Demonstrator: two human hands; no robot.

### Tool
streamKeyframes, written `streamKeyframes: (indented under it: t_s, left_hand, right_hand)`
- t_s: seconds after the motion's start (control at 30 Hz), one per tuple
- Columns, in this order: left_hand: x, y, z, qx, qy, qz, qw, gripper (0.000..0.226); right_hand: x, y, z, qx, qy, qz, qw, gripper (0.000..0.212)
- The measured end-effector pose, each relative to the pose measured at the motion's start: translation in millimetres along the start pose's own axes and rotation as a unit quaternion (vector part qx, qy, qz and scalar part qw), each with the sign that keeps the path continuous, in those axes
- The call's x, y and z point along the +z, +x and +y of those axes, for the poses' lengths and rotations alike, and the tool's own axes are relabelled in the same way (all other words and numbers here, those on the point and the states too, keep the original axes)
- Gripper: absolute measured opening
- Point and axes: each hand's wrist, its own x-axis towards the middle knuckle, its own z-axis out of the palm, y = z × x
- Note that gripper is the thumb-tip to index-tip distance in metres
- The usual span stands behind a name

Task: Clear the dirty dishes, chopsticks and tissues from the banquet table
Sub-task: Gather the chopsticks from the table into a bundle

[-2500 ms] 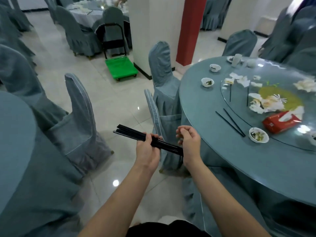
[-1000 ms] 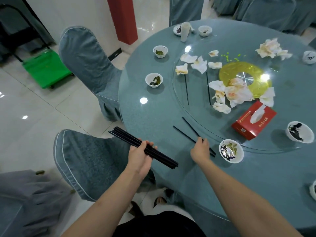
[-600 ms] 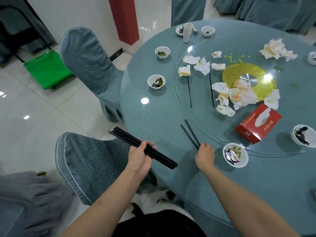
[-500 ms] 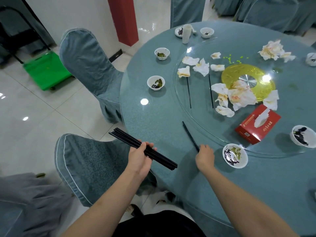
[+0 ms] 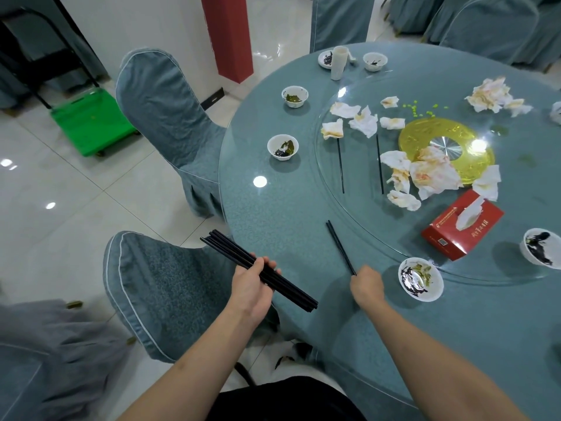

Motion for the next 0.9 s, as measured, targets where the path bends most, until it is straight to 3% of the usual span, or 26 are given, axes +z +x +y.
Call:
streamKeyframes:
  t_s: [0.2,0.4,0.63,0.9]
  left_hand:
    - [-6,1,8,-0.015,0.000,-0.012,1.000,0.015]
    - [-4,9,26,-0.037,0.021,-0.012,0.999,0.014]
    - [3,17,38,-0.043,0.046,-0.015,0.998,0.006]
    - [11,17,49,-0.019,0.015,-0.018,1.000,0.017]
  right_hand:
    - [-8,-13,-17,0.016,-0.003,-0.044,0.999,0.010]
    - [-20,-30,-50,-0.003,0.092,-0.047,0.995,0.036]
    - [-68,-75,-110,-0.121,0.204,-0.086,0.968,0.023]
    - [-92,-130,-165,-0.252,0.203,-0.130,0.937,0.010]
